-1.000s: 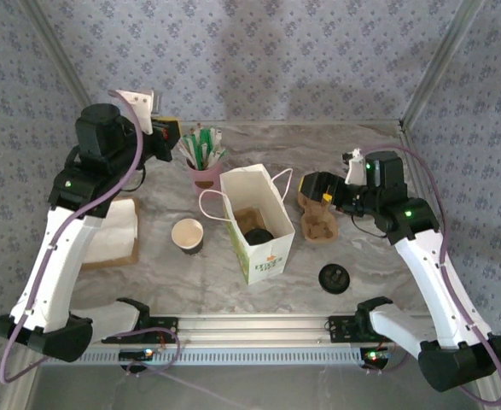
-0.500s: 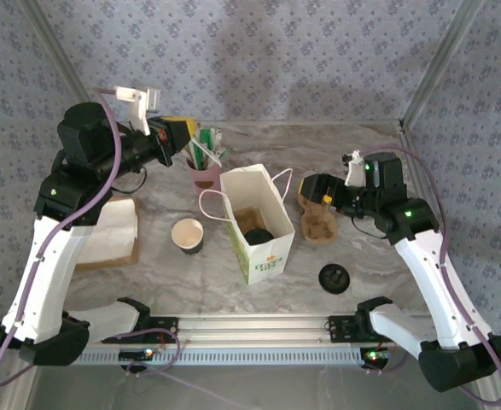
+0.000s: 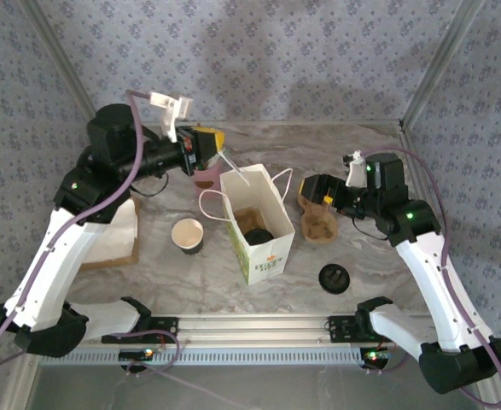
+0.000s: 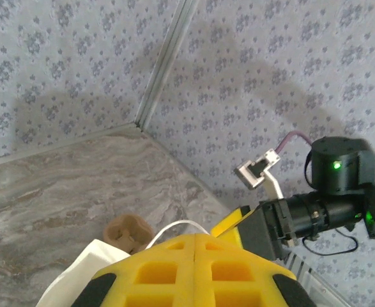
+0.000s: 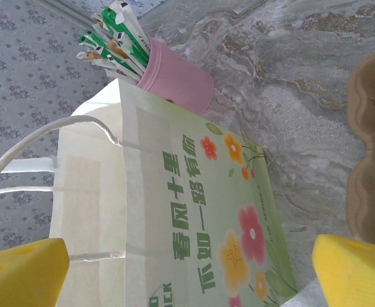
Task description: Pack the takeout coffee
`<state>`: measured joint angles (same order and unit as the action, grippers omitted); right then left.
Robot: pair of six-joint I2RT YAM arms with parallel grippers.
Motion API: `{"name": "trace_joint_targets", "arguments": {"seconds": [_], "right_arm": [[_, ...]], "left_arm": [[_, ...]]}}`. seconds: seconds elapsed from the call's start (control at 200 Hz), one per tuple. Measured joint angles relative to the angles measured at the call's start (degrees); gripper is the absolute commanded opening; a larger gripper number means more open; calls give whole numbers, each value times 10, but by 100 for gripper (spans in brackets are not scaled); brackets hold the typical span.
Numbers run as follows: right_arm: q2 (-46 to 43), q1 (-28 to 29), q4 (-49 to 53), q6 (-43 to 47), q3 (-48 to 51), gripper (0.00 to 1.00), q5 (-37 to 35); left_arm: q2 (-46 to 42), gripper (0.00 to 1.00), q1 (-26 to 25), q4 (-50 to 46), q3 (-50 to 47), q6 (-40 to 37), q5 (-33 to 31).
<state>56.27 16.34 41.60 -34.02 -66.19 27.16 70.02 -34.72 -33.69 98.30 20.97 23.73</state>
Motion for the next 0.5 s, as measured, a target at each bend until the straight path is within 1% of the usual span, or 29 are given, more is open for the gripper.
{"name": "trace_joint_targets", "arguments": {"seconds": [0.155,0.5], "right_arm": [[-7,0,0,0,6,100,0],[-16,-17,2,2,24,100,1]], "left_arm": [[22,0,-47,-11,-12,-27,-62],[112,0,-154,-42,-30,-97,-243]]}}
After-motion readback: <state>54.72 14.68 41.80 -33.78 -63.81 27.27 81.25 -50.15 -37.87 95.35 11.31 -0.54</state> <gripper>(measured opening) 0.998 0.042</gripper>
